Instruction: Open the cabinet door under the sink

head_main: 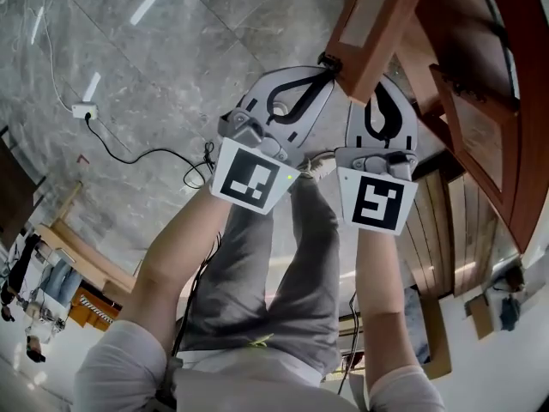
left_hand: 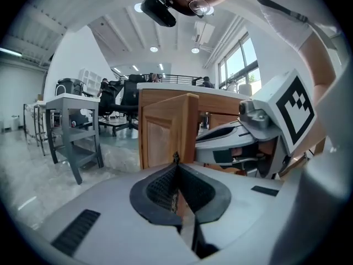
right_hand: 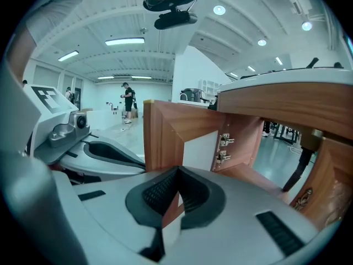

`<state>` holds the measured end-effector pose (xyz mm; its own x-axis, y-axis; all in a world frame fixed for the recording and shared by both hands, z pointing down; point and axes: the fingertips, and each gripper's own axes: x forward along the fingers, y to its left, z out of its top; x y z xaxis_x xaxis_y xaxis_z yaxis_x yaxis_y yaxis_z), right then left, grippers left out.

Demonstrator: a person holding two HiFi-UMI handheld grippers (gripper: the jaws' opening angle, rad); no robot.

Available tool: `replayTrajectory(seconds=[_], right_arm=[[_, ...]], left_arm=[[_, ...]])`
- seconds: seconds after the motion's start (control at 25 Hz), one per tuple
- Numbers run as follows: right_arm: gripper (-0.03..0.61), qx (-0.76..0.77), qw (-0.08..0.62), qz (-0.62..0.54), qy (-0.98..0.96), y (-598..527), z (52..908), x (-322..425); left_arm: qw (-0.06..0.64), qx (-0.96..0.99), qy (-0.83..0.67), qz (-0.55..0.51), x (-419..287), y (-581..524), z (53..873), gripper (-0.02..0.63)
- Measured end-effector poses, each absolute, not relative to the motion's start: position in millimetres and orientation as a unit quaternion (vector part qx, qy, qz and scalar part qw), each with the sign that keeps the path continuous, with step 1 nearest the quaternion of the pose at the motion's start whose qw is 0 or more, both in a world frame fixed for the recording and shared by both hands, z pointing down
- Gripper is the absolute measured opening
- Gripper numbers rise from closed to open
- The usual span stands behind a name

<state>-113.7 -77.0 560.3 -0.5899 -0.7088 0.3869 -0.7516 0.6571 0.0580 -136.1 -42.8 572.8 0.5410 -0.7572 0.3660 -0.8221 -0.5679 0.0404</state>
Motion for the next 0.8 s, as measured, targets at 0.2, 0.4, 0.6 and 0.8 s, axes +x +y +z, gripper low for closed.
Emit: replayTrajectory(seconds=[0.2,0.4,0.6,0.8], right_arm=[[0.031,0.381,0.205,0.050,-0.900,-74,557,-153],[0.031,0.371,0.199,0.051,-0.906,-77,547,-185],[0.031,0.354,0.192,0.051,-0.914,-78,538,-212],[0.032,0.353,0.188,0.052,-0.915,-80,534,-215]], left_arm=[[0.111,0.857,-0.478,0.159,-173,-42,567,0.015],[0.113,0.848,-0.491,0.165,-201,-39,561,0.015],[0.113,0.841,-0.504,0.162,-218,-41,553,0.015],[0.110,0.836,-0.513,0.162,-225,-42,554,0.015]])
